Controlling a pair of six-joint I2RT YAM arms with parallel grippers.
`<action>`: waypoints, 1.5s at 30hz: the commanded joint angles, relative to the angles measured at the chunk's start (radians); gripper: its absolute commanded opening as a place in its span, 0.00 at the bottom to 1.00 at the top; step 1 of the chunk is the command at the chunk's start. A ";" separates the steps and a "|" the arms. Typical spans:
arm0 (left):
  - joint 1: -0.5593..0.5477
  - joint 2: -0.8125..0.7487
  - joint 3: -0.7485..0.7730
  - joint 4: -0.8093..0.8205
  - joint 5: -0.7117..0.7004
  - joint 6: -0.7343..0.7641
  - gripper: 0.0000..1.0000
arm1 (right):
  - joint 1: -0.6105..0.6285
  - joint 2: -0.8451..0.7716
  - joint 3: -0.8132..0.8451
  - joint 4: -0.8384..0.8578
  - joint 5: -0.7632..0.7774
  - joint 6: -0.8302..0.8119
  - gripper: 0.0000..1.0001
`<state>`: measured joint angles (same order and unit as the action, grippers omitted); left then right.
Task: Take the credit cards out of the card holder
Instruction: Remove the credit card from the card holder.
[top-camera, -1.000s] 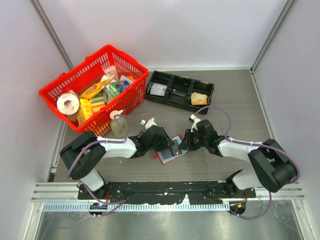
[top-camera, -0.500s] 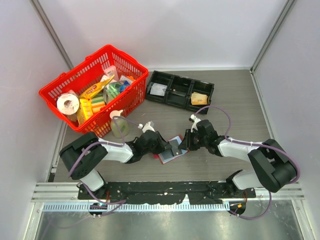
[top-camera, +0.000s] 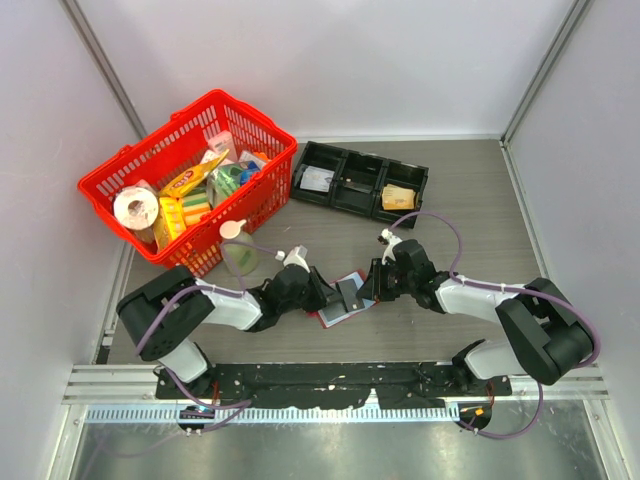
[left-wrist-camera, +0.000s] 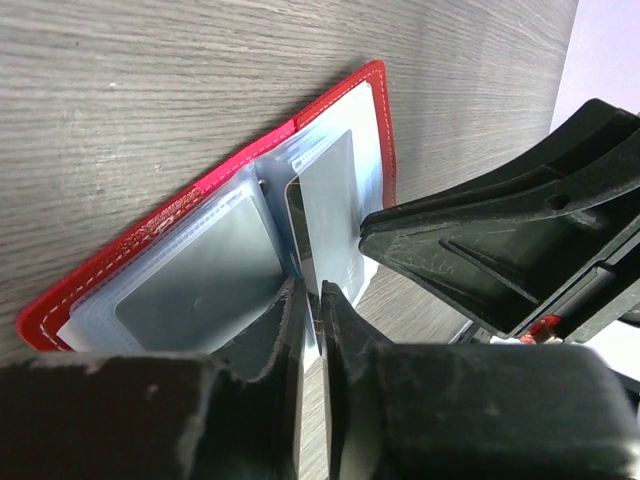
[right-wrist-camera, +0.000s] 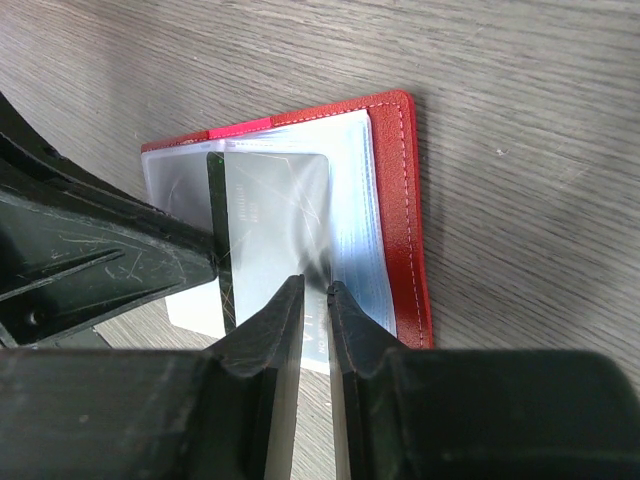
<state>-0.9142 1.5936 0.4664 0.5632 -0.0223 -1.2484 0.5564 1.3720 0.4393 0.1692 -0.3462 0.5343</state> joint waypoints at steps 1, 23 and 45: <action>0.003 0.028 0.015 0.095 0.053 0.009 0.18 | 0.011 -0.001 -0.027 -0.040 0.013 0.003 0.21; 0.003 0.040 0.006 0.081 0.052 0.014 0.30 | 0.011 -0.001 -0.027 -0.048 0.023 0.003 0.21; 0.003 0.022 0.064 -0.225 -0.039 0.029 0.48 | 0.011 -0.014 -0.028 -0.050 0.019 0.007 0.21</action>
<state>-0.9154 1.5997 0.5560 0.4423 -0.0326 -1.2526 0.5571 1.3651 0.4347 0.1677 -0.3386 0.5377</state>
